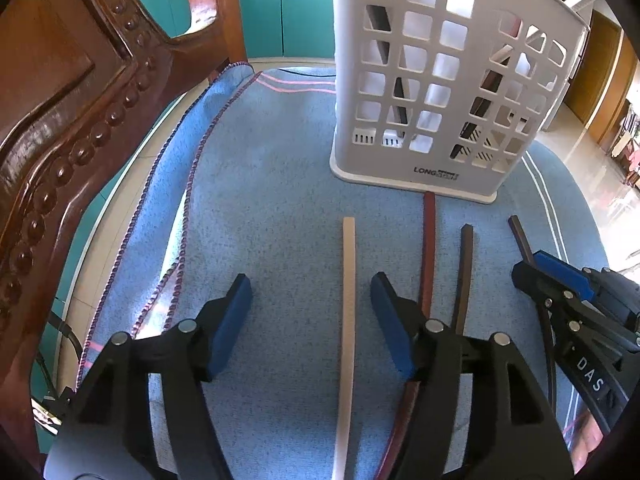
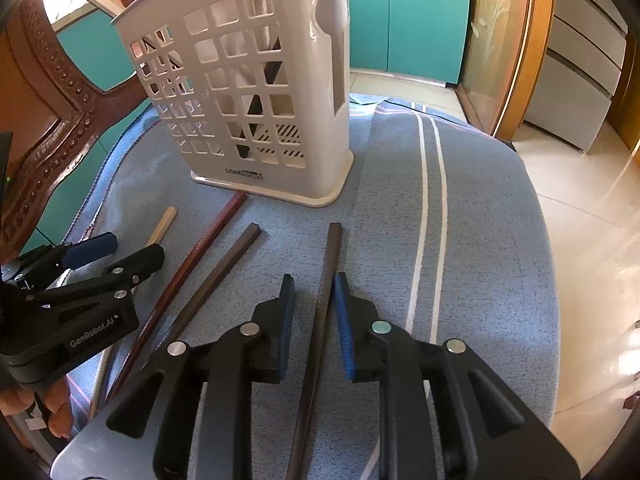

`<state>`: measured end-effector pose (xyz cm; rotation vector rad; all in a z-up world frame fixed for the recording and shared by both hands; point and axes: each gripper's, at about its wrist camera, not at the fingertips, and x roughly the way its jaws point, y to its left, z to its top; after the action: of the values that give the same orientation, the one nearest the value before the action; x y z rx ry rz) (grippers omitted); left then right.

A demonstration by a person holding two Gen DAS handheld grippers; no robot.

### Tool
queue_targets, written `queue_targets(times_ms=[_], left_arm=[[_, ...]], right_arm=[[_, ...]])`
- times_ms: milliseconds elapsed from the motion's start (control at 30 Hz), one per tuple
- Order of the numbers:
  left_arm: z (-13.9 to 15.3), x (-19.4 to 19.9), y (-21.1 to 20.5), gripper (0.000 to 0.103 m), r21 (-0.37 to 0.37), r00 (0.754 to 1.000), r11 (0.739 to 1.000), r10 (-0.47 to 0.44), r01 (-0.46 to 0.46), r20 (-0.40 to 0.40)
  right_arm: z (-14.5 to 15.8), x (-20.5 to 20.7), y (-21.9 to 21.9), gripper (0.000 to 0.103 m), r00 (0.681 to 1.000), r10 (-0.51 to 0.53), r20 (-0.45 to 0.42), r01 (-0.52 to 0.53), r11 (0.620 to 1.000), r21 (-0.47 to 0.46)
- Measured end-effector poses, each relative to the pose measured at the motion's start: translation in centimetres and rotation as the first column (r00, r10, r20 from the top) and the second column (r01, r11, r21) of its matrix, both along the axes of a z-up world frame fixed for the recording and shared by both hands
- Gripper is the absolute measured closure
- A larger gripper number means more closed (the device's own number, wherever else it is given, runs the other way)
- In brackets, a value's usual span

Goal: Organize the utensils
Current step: 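Close right tool on a dark brown chopstick while left tool closes on a light wooden one, then lift both chopsticks and carry them above the white basket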

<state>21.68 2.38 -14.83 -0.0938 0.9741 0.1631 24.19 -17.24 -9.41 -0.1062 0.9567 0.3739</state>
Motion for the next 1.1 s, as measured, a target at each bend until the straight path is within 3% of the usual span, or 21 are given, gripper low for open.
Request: queue_targets(times_ms=[433,500,567,600,667,733,900,1100], left_arm=[[0.5,-1.0,-0.7,0.040,-0.004,1.000,1.000,-0.011,0.011,-0.013],[0.6,-1.0,-0.9,0.048,-0.007,1.000,1.000,-0.018,0.017,-0.009],[0.8,-1.1,-1.1,0.066,-0.004,1.000,1.000,-0.029,0.029,-0.003],[0.8,-1.1,-1.2,0.069,-0.003,1.000,1.000,-0.030,0.030,-0.002],[1.0,-1.0,-1.3,0.086,-0.008,1.000,1.000,-0.030,0.030,0.000],[1.0,-0.9,-1.3,0.096,-0.019,1.000,0.999,-0.028,0.028,0.001],[2.5,-1.4,-0.4,0.096,-0.082,0.998,0.996,-0.028,0.032,0.061],[7.4,-3.7,0.9,0.096,-0.173,0.980,0.983,-0.033,0.068,0.198]], right_arm=[[-0.4,-1.1,1.6,0.081,0.999,0.016,0.032,-0.014,0.997,-0.074],[-0.5,-1.3,1.8,0.082,0.999,0.014,0.031,-0.012,0.997,-0.073],[-0.5,-1.1,1.6,0.083,1.000,0.013,0.029,-0.011,0.998,-0.068],[-0.6,-1.1,1.6,0.086,1.000,0.011,0.027,-0.009,0.998,-0.064],[-0.4,-1.1,1.0,0.094,1.000,0.008,0.024,-0.007,0.998,-0.055],[-0.3,-1.0,0.6,0.094,1.000,0.004,0.014,-0.003,0.999,-0.034],[0.4,-0.6,-0.2,0.096,1.000,-0.001,0.010,0.001,1.000,0.020],[3.9,-1.2,-2.2,0.096,0.998,0.024,0.052,-0.031,0.989,0.141]])
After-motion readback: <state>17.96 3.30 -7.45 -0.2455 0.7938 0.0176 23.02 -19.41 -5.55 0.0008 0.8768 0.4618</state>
